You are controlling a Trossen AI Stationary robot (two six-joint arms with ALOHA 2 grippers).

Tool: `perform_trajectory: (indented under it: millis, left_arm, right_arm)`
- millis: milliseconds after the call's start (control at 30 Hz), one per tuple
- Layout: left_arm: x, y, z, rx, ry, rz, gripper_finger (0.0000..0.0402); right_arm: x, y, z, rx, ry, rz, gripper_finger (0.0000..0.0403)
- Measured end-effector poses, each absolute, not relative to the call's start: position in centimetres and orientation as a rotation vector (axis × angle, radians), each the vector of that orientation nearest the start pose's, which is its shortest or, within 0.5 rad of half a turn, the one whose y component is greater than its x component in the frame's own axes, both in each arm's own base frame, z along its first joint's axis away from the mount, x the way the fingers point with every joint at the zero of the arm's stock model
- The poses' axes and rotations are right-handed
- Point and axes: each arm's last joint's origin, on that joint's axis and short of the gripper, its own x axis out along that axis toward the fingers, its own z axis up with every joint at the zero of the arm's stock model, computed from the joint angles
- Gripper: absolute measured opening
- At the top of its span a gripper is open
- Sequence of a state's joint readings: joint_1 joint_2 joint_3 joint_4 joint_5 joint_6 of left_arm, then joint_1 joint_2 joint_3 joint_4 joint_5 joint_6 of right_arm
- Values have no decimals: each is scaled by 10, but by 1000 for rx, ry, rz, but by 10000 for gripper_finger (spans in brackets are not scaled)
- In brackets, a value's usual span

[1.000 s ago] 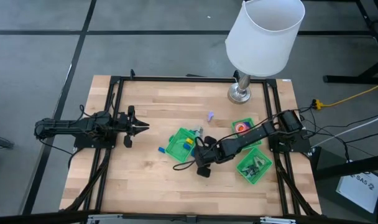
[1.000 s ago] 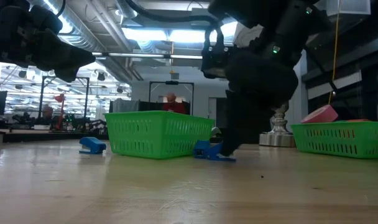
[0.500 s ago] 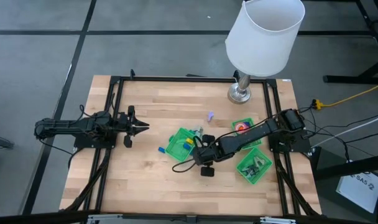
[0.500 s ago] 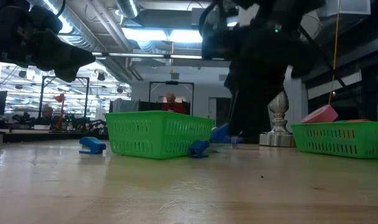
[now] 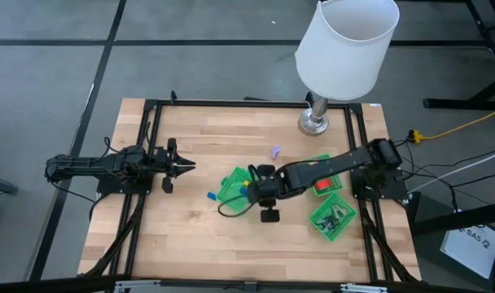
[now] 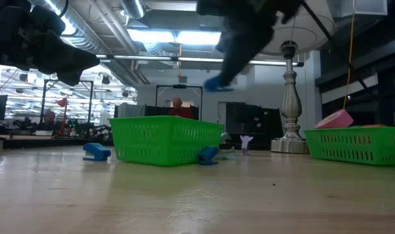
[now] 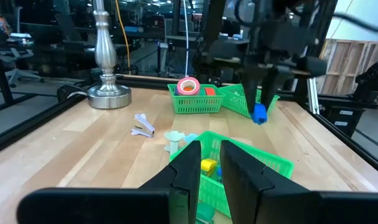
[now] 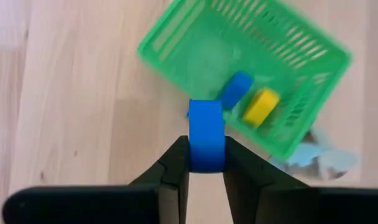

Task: Pick and place Stapler, Stapler remover, tape
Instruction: Put the blue stapler into the center green bin

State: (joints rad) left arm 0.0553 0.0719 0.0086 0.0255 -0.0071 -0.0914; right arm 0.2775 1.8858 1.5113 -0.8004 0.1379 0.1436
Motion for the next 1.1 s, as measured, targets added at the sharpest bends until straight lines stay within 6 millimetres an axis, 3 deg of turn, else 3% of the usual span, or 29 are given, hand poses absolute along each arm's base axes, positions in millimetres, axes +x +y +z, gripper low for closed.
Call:
perform_trajectory:
  millis: [133, 433, 700, 1100]
  left_arm:
    - [101, 6, 163, -92, 35, 64, 58]
    - [101, 6, 163, -92, 35, 64, 58]
    - [101, 6, 163, -92, 35, 64, 58]
    - [101, 6, 163, -92, 35, 64, 58]
  right_arm:
    - [386, 92, 237, -67, 1097, -1, 73]
    - [419, 83, 222, 98, 914, -79, 81]
    - [431, 64, 203, 294, 927, -177, 76]
    - [439, 41, 168, 368, 1005, -273, 80]
